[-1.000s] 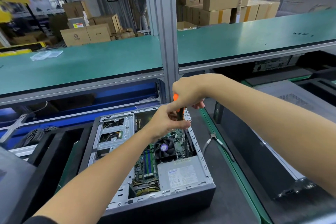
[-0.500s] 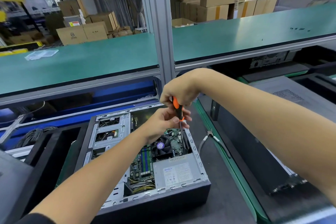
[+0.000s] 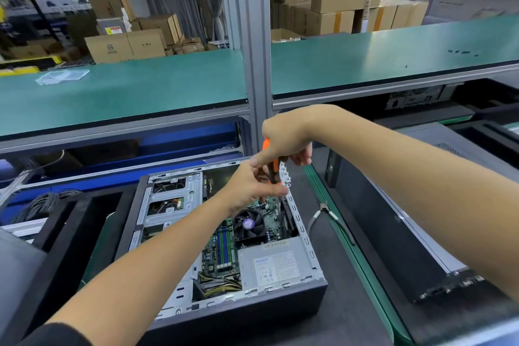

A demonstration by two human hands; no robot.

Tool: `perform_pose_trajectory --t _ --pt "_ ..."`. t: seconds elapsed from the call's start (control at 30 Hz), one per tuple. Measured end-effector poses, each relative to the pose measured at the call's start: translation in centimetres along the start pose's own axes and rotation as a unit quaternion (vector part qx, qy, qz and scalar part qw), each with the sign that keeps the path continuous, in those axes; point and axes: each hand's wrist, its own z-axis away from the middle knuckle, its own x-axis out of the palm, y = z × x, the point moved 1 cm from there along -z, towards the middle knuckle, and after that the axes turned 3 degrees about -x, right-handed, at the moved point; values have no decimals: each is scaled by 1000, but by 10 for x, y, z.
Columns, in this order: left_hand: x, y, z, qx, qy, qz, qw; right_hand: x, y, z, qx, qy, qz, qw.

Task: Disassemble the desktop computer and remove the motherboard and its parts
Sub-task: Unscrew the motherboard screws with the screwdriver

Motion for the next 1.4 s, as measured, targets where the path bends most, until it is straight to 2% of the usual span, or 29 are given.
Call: perform_pose_trajectory --t 0.2,0.4,0.53,0.67,0.73,0.9,0.97,1.1,1.23,1.27,1.4 --pt "4 3 -2 7 -49 -28 998 -3 3 4 -30 -15 4 999" --pt "2 12 -3 -10 -174 8 985 2 2 1 -76 -7 104 992" --pt "5 12 -4 5 -152 34 988 4 2 1 -91 -21 89 992" --pt "5 10 -7 7 -114 14 993 0 2 3 -83 -74 -9 994" --pt "5 13 -8 11 -98 -23 995 -4 2 5 -67 -75 -54 993" --pt "7 14 -11 18 -51 -50 997 4 -3 3 49 10 59 997" --pt "12 15 -10 40 -63 -55 996 6 -6 0 44 27 99 994" --pt "12 13 -7 17 -83 -55 995 2 -5 -2 20 -17 72 997" --pt "1 9 -4 -37 -212 -64 974 0 1 -1 13 -53 104 993" --pt "1 10 -3 -38 -224 -52 972 1 1 -1 5 -50 124 991" --pt "5 11 -2 -20 -208 -30 977 6 -4 -2 -48 -28 151 987"
